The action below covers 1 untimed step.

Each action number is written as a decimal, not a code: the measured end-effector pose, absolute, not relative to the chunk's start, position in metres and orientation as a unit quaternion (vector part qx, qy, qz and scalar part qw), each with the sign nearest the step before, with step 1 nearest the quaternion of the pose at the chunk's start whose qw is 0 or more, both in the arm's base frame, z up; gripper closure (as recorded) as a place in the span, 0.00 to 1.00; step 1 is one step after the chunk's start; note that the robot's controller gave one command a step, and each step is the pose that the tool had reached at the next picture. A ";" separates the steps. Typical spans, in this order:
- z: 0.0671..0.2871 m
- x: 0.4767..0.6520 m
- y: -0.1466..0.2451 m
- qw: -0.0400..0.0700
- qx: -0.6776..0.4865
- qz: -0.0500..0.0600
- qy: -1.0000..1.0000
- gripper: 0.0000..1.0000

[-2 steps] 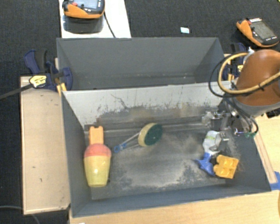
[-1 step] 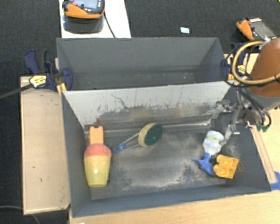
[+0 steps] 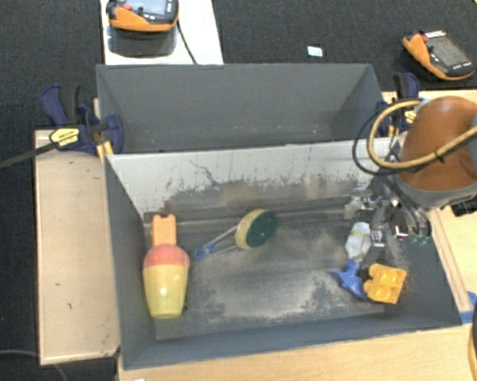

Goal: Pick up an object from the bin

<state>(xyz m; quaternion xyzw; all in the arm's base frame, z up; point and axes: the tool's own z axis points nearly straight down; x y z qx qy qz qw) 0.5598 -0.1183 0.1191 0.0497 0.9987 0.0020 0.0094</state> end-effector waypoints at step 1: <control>0.099 0.555 -0.109 0.009 -0.059 0.000 0.998 0.00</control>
Offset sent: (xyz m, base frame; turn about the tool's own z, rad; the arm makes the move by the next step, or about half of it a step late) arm -0.0318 -0.0212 -0.0255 0.1721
